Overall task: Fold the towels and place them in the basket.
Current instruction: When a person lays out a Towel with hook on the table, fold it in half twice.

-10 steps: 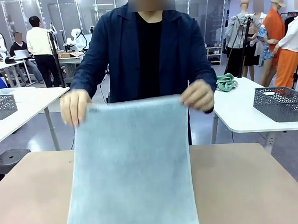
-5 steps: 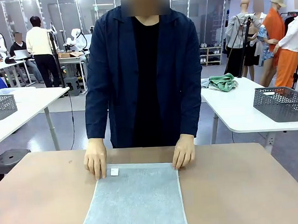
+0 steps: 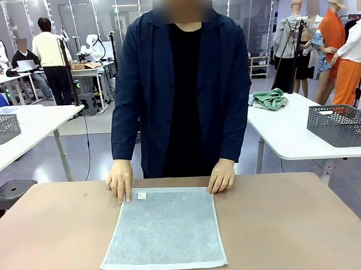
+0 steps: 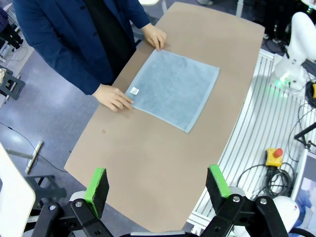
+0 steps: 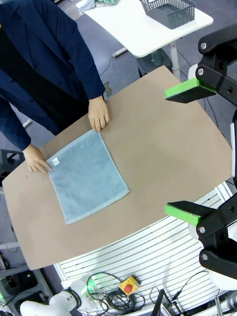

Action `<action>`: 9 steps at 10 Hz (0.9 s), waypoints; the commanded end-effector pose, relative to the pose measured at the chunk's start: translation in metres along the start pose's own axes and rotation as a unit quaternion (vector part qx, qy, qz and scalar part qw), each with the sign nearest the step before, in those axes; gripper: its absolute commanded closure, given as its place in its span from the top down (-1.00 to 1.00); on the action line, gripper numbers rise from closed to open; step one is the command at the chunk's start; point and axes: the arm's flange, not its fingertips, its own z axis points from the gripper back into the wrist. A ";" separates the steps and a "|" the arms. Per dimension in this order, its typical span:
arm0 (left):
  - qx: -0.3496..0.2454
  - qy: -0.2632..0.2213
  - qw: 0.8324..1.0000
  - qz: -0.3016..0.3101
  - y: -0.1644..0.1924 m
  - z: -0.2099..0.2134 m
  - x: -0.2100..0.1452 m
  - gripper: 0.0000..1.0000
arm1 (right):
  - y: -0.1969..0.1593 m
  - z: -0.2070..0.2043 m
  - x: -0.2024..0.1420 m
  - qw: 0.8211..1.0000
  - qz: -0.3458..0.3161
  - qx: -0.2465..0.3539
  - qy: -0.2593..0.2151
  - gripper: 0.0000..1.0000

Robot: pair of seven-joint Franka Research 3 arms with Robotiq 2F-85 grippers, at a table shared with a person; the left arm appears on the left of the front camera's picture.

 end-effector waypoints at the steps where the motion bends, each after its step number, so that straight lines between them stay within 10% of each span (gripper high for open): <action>1: -0.003 -0.003 1.000 -0.005 -0.001 -0.001 0.002 1.00 | 0.000 0.000 0.000 1.000 0.003 0.001 -0.004 1.00; 9: -0.003 -0.003 1.000 -0.005 -0.001 -0.001 0.002 1.00 | 0.000 0.000 0.000 1.000 0.003 0.001 -0.004 1.00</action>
